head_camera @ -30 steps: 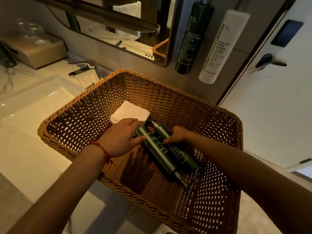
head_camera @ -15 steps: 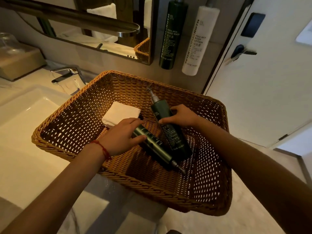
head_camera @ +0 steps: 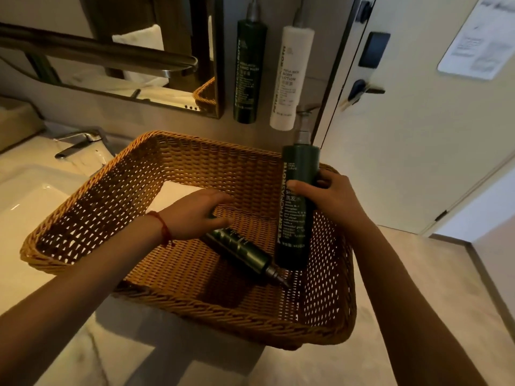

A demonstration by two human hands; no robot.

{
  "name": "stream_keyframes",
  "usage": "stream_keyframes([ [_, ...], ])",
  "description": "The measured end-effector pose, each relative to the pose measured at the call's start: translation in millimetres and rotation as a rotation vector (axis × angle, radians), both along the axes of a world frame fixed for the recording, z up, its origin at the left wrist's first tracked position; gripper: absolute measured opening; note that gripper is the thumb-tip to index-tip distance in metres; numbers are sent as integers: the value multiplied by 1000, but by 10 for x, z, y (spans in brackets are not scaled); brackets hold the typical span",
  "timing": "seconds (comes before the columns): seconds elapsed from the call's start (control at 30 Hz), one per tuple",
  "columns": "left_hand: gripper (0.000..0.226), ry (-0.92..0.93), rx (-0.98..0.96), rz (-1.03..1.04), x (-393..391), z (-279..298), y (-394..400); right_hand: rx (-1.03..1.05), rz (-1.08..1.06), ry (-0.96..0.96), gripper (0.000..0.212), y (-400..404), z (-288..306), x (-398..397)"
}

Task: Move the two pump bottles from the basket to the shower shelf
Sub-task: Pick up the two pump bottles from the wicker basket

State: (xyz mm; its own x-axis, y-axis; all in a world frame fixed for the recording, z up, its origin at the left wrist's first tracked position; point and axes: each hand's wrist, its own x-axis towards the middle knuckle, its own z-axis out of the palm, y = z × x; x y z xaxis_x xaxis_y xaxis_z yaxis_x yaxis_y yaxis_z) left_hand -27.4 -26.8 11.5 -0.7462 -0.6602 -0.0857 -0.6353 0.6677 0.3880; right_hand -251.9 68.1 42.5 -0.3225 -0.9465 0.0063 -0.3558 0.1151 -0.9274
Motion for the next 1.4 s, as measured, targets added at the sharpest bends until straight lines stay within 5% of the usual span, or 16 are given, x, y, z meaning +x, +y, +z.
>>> stream_keyframes([
  [0.5, 49, -435, 168, -470, -436, -555, -716, -82, -402, -89, 21, 528, 1, 391],
  [0.77, 57, -593, 262, -593, -582, -732, -887, -91, -555, -151, 34, 648, -6, 550],
  [1.1, 48, -478, 374, -526, -531, -786, -1040, -75, -594, -164, 34, 569, -27, 564],
  [1.4, 93, -188, 605, -353, -297, -477, -1076, -80, -551, -151, 38, 547, -1, 571],
])
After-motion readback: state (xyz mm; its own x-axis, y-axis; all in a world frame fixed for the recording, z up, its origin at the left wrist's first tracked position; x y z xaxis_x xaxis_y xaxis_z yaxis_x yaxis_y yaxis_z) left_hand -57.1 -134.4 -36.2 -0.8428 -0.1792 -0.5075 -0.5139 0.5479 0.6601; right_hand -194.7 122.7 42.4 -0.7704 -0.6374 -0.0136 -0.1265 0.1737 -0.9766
